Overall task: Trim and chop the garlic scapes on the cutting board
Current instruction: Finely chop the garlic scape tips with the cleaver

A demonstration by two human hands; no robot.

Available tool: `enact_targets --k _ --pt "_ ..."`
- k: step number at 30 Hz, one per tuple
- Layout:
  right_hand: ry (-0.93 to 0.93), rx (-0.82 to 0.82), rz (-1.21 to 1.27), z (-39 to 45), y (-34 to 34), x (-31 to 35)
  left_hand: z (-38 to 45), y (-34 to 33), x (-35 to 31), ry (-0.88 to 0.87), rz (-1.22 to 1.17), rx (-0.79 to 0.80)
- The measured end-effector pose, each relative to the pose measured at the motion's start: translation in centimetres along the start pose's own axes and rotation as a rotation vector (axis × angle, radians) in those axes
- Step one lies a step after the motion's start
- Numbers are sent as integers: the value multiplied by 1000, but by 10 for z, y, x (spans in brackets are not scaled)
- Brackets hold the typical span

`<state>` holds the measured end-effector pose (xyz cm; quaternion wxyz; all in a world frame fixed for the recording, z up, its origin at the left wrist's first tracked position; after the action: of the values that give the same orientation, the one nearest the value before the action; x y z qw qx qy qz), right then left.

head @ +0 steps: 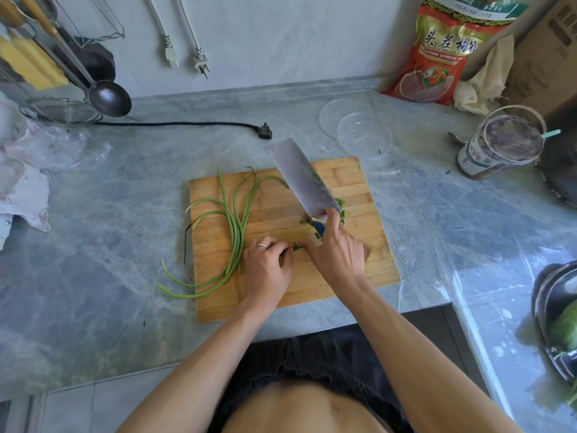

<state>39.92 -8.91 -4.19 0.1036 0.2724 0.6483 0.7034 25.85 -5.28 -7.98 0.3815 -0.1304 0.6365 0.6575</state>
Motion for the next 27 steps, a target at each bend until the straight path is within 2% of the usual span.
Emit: enact_targets --k 7,17,21,27 --pt "5 56 -2 0 3 4 0 -1 1 4 10 17" --pt "41 -13 76 1 8 -1 0 -1 1 -2 -2 9" --pt "48 -49 193 4 15 -4 1 0 2 -13 -9 26" --pt "50 -17 416 7 22 -17 2 2 4 -29 17 47"
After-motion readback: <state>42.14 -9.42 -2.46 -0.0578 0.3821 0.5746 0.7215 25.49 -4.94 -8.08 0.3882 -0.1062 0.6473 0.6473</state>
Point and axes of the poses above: each hand's wrist, its own z-axis towards the middle knuckle, its own y-axis out of the back of the hand, x = y × z, the point moved 1 cm from there along z, towards the middle knuckle, and after that the axes turned 1 degree about -x, right-handed, at the moved point
